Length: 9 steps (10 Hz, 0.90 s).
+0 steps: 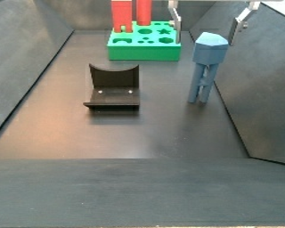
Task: Pick up the 3 prong object. Move up. Move to above the board. Insert the 3 prong object.
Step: Pick up the 3 prong object.
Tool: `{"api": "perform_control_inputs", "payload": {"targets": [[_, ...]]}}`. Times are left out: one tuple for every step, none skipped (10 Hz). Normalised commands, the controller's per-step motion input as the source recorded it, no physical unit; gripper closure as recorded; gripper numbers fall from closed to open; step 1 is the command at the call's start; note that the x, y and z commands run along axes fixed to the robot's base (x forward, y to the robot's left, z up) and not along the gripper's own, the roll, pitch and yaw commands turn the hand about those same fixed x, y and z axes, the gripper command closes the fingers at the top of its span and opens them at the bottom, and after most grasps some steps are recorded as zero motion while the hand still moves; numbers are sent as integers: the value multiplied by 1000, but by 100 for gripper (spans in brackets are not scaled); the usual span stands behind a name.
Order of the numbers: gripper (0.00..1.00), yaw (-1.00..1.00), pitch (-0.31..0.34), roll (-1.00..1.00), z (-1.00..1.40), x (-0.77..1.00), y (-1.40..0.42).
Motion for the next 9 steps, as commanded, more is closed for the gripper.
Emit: {"api": "perform_control_inputs", "payload": {"targets": [[0,-189,-120,0,-117,-163,-80],[0,-163,-113,0,-166,-157,-117],[0,-151,-114,0,-186,-194,-157],[0,-146,-97,0,-149,-160,-106],[0,-151,-87,0,-149,-163,-114],[0,-151,-51,16,-117,-160,-111],[0,-186,-60,13,-137,-140,-131],[0,-283,-79,19,-189,-86,-180],[0,-369,-99,7,-189,-109,-174]]}}
